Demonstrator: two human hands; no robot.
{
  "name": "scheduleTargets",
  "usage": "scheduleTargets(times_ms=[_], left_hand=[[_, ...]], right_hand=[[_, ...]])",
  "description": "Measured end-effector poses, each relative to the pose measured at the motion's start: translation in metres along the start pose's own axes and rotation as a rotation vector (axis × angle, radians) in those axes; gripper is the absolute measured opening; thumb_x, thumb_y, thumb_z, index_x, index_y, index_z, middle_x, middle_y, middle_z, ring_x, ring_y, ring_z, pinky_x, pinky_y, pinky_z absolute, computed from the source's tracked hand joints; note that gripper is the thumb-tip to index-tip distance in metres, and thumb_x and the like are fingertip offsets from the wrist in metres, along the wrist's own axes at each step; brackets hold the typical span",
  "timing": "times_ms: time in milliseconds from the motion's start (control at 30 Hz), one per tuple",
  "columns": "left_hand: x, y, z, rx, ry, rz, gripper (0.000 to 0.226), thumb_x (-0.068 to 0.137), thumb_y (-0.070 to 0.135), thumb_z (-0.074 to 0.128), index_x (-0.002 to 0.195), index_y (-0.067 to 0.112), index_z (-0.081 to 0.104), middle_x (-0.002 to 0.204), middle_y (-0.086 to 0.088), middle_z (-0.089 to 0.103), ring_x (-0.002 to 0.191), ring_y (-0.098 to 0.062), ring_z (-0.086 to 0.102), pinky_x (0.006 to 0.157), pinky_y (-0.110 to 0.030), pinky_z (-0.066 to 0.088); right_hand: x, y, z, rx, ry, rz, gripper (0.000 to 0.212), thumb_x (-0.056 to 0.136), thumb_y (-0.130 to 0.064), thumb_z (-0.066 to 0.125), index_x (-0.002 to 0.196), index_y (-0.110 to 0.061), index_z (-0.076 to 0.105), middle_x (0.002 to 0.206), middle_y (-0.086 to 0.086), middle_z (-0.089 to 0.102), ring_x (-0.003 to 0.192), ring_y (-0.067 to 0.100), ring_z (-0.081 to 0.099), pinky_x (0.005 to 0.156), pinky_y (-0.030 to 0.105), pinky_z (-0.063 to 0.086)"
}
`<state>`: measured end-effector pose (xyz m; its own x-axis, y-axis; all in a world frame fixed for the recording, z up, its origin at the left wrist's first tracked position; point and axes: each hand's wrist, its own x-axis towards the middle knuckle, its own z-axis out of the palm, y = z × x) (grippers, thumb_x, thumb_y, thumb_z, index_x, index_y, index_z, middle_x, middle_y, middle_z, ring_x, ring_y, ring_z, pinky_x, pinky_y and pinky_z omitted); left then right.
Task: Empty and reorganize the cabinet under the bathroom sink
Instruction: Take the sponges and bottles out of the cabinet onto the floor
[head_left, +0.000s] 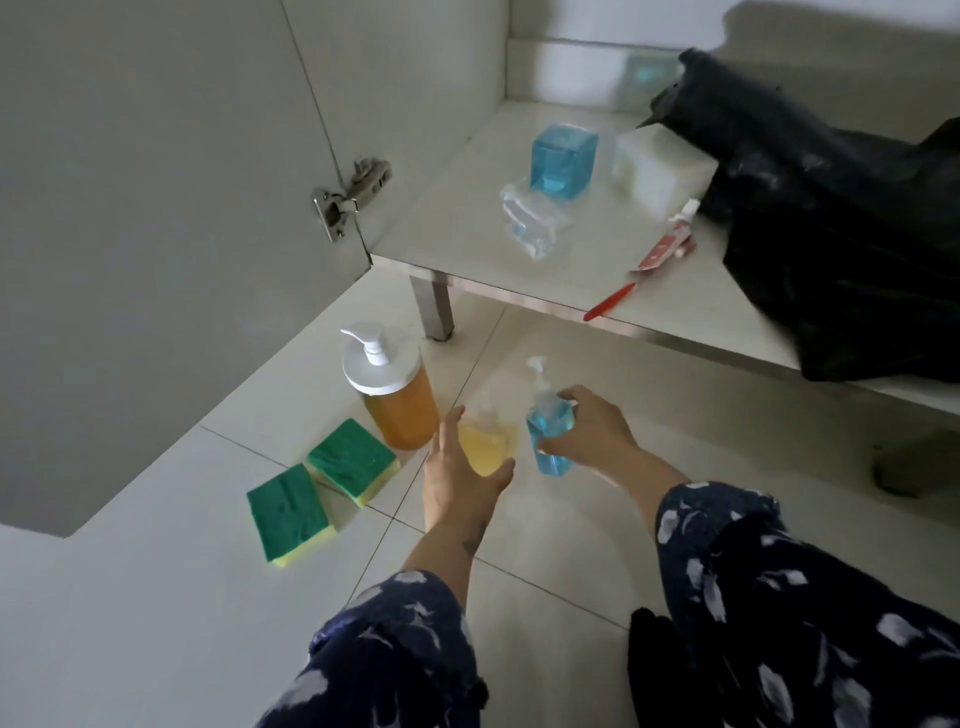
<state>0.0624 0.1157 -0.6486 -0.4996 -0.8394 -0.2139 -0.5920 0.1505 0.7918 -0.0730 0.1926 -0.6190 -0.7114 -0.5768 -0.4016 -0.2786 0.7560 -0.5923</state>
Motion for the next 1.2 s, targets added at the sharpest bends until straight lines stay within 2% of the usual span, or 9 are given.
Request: scheduleTargets(times_ms=[100, 200, 333, 533, 633, 733, 900, 1067, 1200], left_hand=[[0.024, -0.017, 0.009, 0.011, -0.030, 0.013, 0.084, 0.077, 0.026, 0.077, 0.145, 0.031, 0.029, 0.144, 0.004, 0.041, 0.125, -0.019, 0.045, 0.094, -0.031, 0.041], [0.046, -0.028, 0.018, -0.008, -0.027, 0.005, 0.081, 0.076, 0.022, 0.078, 0.144, 0.028, 0.033, 0.141, 0.005, 0.041, 0.121, -0.016, 0.045, 0.088, -0.024, 0.036], [0.065, -0.035, 0.032, -0.029, 0.043, 0.057, 0.071, 0.072, 0.019, 0.081, 0.131, 0.025, 0.041, 0.134, 0.008, 0.044, 0.109, -0.009, 0.046, 0.080, -0.022, 0.037], [0.080, -0.043, 0.052, -0.086, 0.071, 0.126, 0.070, 0.072, 0.012, 0.081, 0.128, 0.016, 0.040, 0.136, 0.002, 0.041, 0.114, -0.003, 0.037, 0.093, -0.016, 0.031], [0.088, -0.043, 0.058, -0.077, 0.065, 0.133, 0.069, 0.073, 0.012, 0.080, 0.128, 0.014, 0.037, 0.138, 0.000, 0.037, 0.121, -0.010, 0.037, 0.094, -0.016, 0.030], [0.092, -0.040, 0.058, -0.015, 0.043, 0.114, 0.062, 0.078, 0.013, 0.076, 0.126, 0.013, 0.037, 0.145, 0.001, 0.033, 0.125, -0.014, 0.039, 0.088, -0.016, 0.032], [0.095, -0.035, 0.053, -0.005, 0.027, 0.030, 0.052, 0.087, 0.012, 0.066, 0.131, 0.012, 0.038, 0.146, 0.003, 0.038, 0.125, -0.014, 0.042, 0.090, -0.017, 0.030], [0.088, -0.027, 0.041, 0.040, -0.043, 0.006, 0.054, 0.088, 0.008, 0.064, 0.134, 0.019, 0.037, 0.148, 0.001, 0.035, 0.131, -0.018, 0.039, 0.097, -0.021, 0.029], [0.072, -0.004, 0.023, 0.047, -0.059, -0.008, 0.055, 0.091, -0.001, 0.055, 0.135, 0.024, 0.035, 0.145, 0.002, 0.039, 0.114, -0.013, 0.046, 0.088, -0.021, 0.036]], right_hand=[[0.019, 0.003, 0.019, 0.058, 0.020, -0.058, 0.060, 0.082, -0.023, 0.074, 0.134, -0.018, 0.045, 0.128, 0.005, 0.059, 0.113, 0.024, 0.058, 0.092, 0.027, 0.046], [0.035, 0.004, 0.035, 0.113, 0.048, -0.100, 0.050, 0.086, -0.024, 0.069, 0.131, -0.016, 0.048, 0.123, 0.004, 0.061, 0.108, 0.021, 0.060, 0.088, 0.023, 0.045], [0.053, 0.006, 0.052, 0.152, 0.081, -0.151, 0.050, 0.084, -0.023, 0.072, 0.128, -0.013, 0.049, 0.120, 0.006, 0.062, 0.105, 0.021, 0.061, 0.088, 0.024, 0.048], [0.065, 0.018, 0.067, 0.176, 0.136, -0.174, 0.040, 0.084, -0.015, 0.071, 0.117, -0.008, 0.050, 0.111, 0.009, 0.063, 0.092, 0.015, 0.058, 0.077, 0.019, 0.045], [0.071, 0.020, 0.071, 0.191, 0.159, -0.178, 0.039, 0.085, -0.015, 0.069, 0.118, -0.008, 0.048, 0.113, 0.009, 0.062, 0.099, 0.022, 0.062, 0.080, 0.021, 0.048], [0.075, 0.020, 0.069, 0.156, 0.162, -0.189, 0.042, 0.086, -0.015, 0.069, 0.120, -0.008, 0.046, 0.118, 0.011, 0.061, 0.105, 0.024, 0.061, 0.086, 0.026, 0.050], [0.079, 0.023, 0.068, 0.143, 0.132, -0.199, 0.043, 0.086, -0.011, 0.068, 0.122, -0.011, 0.044, 0.117, 0.009, 0.061, 0.104, 0.023, 0.062, 0.079, 0.020, 0.047], [0.068, 0.024, 0.058, 0.071, 0.064, -0.190, 0.056, 0.088, -0.008, 0.064, 0.136, -0.021, 0.038, 0.128, 0.004, 0.055, 0.115, 0.019, 0.058, 0.092, 0.022, 0.045], [0.042, 0.028, 0.026, -0.035, -0.062, -0.123, 0.073, 0.087, -0.003, 0.064, 0.147, -0.025, 0.027, 0.147, 0.002, 0.040, 0.134, 0.020, 0.042, 0.109, 0.026, 0.034]])
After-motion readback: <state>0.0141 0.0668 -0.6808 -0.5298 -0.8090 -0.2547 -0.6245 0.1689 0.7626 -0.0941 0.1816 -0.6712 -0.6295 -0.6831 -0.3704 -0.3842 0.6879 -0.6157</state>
